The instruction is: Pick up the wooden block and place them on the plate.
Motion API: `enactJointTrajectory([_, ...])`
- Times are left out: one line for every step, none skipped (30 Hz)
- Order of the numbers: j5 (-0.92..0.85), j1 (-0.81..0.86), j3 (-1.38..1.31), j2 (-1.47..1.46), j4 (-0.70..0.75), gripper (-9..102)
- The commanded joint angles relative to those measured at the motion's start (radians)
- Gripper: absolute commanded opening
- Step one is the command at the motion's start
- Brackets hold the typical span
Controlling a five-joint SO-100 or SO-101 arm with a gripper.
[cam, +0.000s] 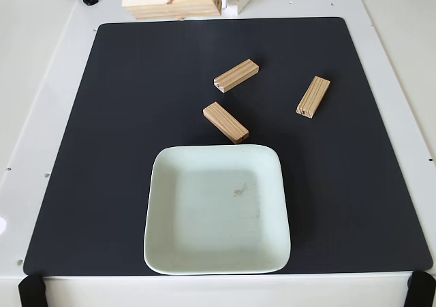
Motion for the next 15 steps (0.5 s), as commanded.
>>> enactJointTrajectory([-0.044,-0.038,-0.178,-0.195,-0.15,0])
enactJointTrajectory([-0.049,-0.041,-0.216,-0.268,-0.186,0])
enactJointTrajectory([-0.052,-0.052,-0.258,-0.345,-0.221,0])
enactJointTrajectory([-0.052,-0.063,-0.304,-0.42,-0.253,0])
enactJointTrajectory([-0.052,-0.069,-0.356,-0.494,-0.278,0])
enactJointTrajectory([-0.052,-0.077,-0.411,-0.566,-0.288,0])
enactJointTrajectory([-0.052,-0.087,-0.469,-0.634,-0.287,0])
enactJointTrajectory([-0.052,-0.098,-0.528,-0.698,-0.284,0])
enactJointTrajectory([-0.052,-0.106,-0.577,-0.756,-0.282,0])
enactJointTrajectory([-0.052,-0.109,-0.623,-0.808,-0.282,0])
enactJointTrajectory([-0.052,-0.11,-0.669,-0.859,-0.282,0])
enactJointTrajectory([-0.052,-0.11,-0.71,-0.908,-0.282,0])
enactJointTrajectory([-0.052,-0.11,-0.746,-0.948,-0.282,0])
enactJointTrajectory([-0.052,-0.112,-0.775,-0.982,-0.282,0])
enactJointTrajectory([-0.054,-0.114,-0.793,-1.006,-0.282,0])
